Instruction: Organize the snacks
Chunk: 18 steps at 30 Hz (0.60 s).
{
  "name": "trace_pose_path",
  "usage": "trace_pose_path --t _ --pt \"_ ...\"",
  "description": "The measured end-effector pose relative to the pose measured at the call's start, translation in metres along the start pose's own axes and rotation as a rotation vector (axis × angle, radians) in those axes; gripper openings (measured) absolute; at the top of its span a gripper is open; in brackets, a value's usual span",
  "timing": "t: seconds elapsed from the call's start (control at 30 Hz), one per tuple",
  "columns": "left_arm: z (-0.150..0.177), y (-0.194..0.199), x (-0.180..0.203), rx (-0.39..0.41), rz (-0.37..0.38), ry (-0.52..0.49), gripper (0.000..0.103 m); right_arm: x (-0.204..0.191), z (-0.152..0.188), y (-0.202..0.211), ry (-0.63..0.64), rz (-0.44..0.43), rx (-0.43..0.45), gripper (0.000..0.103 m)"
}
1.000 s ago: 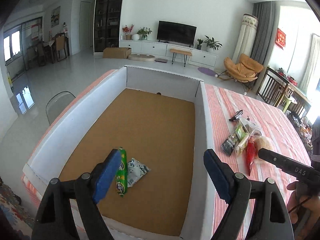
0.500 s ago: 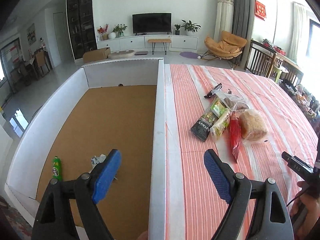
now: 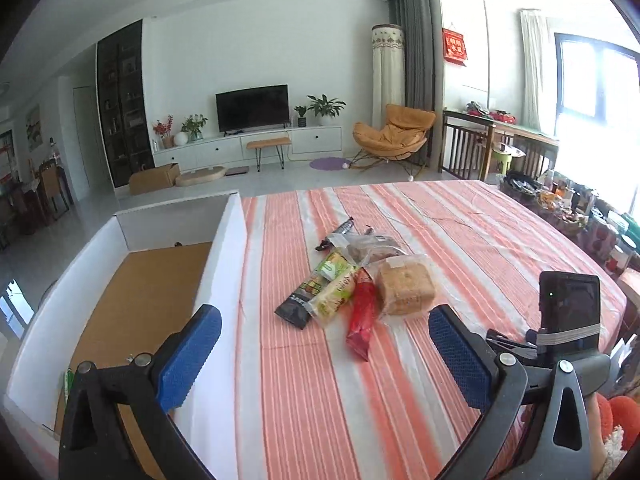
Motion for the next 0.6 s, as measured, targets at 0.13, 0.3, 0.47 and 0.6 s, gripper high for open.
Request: trace_pose_path --t 0.13,0.3,0.47,0.6 --pt "0.028 -0.051 0.038 -0.207 0.14 -0.034 0.103 0.001 0.001 0.0 0.007 0.008 -0.005 0.076" --pt "0.064 -0.106 0.053 -0.314 0.097 -0.067 0.103 0.004 0.003 0.0 -0.005 0.016 -0.007 0.081" --pt "0.079 -0.133 0.051 -0.344 0.071 -0.066 0.103 0.004 0.003 0.001 -0.004 0.017 -0.007 0.083" --pt "0.081 -0.137 0.051 -0.338 0.059 -0.066 0.103 0.004 0.003 0.002 -0.001 0.017 -0.008 0.084"
Point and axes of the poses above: each gripper's, at about its wrist camera, not at the fingertips, and y roughly against the way its jaws point, x to its right, z to its underside, the point moved 2 cm from there along -y, roughly the way its jaws point, and after that the axes turned 2 degrees about -z, right-handed, at the moved point
